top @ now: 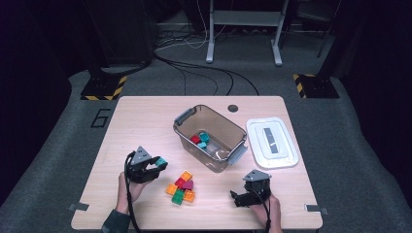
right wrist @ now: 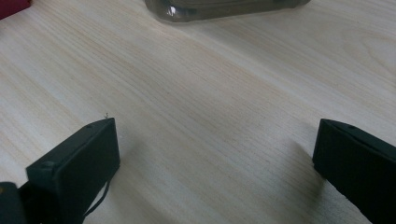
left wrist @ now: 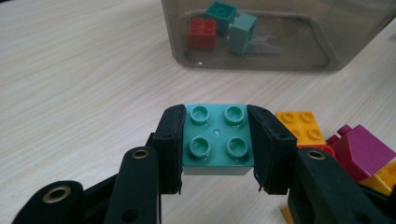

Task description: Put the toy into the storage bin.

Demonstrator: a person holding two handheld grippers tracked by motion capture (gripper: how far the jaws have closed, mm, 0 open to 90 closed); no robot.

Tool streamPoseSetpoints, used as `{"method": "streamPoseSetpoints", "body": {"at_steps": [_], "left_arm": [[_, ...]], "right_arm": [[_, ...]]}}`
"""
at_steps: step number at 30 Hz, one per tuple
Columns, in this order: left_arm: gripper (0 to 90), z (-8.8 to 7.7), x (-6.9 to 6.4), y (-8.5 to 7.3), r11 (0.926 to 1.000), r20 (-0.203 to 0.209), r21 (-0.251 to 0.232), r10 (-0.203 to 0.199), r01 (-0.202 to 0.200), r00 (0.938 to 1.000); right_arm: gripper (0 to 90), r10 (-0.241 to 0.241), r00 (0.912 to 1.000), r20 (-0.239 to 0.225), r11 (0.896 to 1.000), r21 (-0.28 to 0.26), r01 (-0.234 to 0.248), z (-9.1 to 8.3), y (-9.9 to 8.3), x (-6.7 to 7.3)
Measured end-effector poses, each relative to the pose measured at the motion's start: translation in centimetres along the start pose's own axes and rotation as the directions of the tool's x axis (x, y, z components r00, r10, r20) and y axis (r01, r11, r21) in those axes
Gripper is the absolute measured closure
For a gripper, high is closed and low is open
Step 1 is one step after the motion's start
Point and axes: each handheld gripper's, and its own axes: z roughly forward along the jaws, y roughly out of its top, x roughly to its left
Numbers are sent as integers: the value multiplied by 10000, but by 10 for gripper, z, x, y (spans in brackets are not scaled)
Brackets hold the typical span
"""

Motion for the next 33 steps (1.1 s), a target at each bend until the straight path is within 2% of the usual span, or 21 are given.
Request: {"method": "streamPoseSetpoints", "body": {"at_steps": [17,33], "left_arm": [[588,-7,-2,30,9982,20,-289,532,-531,9986],[588,-10,4,56,9961,107,-493,734,-727,9972]], "right_arm": [[0,0,10000,1,10000,-2,0,0,0,0],[0,3,10000,1,10000,1,-3,0,0,0]]}}
